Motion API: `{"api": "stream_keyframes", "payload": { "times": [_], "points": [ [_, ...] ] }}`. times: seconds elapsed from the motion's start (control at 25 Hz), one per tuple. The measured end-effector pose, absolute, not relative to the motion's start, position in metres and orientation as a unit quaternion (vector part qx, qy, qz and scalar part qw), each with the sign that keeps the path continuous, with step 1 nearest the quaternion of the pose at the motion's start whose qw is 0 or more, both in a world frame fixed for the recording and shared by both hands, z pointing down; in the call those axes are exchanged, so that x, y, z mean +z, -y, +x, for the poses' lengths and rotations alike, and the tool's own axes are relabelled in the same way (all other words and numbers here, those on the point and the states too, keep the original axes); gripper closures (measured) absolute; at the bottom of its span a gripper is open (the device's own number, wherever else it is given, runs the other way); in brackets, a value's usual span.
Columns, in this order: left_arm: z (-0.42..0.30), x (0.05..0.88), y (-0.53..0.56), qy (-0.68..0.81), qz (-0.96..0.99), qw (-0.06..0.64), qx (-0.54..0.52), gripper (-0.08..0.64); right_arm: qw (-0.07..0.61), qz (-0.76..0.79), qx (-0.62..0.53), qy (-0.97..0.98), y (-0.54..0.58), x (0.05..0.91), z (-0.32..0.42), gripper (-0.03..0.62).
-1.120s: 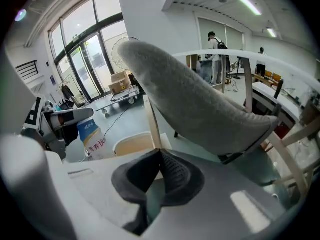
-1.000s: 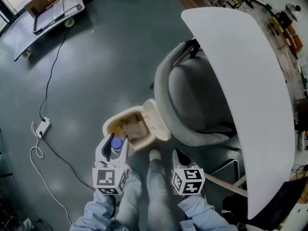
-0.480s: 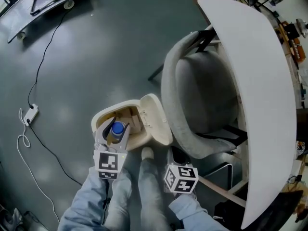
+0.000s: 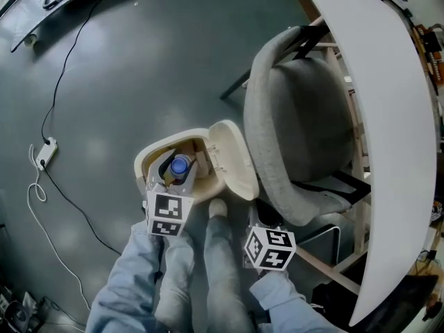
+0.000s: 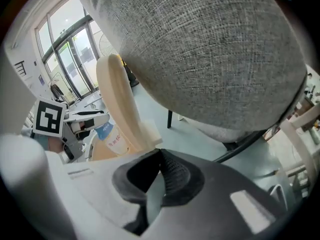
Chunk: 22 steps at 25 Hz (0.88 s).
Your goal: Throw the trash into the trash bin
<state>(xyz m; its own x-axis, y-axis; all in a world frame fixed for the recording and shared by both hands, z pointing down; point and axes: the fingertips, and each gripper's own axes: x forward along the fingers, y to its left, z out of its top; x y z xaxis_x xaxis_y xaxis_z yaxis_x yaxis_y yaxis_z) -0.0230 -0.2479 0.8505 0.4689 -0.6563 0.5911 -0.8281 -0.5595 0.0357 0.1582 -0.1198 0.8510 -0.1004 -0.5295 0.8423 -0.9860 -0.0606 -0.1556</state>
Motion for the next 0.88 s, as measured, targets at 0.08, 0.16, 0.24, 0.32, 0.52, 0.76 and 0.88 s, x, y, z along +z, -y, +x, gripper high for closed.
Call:
{"api": "stream_keyframes", "payload": {
  "times": [0.08, 0.16, 0.24, 0.32, 0.52, 0.76, 0.88],
  "points": [
    [-0.026, 0.856, 0.246, 0.448, 0.834, 0.162, 0.278, 0.336, 0.284, 0.609, 0.403, 0.622, 0.121, 0.852, 0.159, 0.589],
    [-0.029, 0.858, 0.245, 0.454, 0.832, 0.172, 0.268, 0.302, 0.284, 0.608, 0.404, 0.622, 0.121, 0.854, 0.159, 0.589],
    [-0.032, 0.86, 0.243, 0.455, 0.832, 0.181, 0.262, 0.301, 0.286, 0.609, 0.404, 0.62, 0.121, 0.856, 0.16, 0.589],
    [-0.034, 0.861, 0.241, 0.453, 0.833, 0.186, 0.258, 0.301, 0.286, 0.611, 0.406, 0.617, 0.121, 0.857, 0.161, 0.589],
    [-0.045, 0.852, 0.24, 0.464, 0.832, 0.198, 0.232, 0.301, 0.284, 0.613, 0.409, 0.614, 0.122, 0.86, 0.16, 0.589],
    [-0.064, 0.838, 0.24, 0.479, 0.826, 0.204, 0.217, 0.301, 0.278, 0.616, 0.407, 0.614, 0.129, 0.86, 0.154, 0.589],
    [-0.069, 0.828, 0.238, 0.485, 0.824, 0.207, 0.208, 0.301, 0.277, 0.617, 0.404, 0.615, 0.131, 0.857, 0.15, 0.589]
  ]
}}
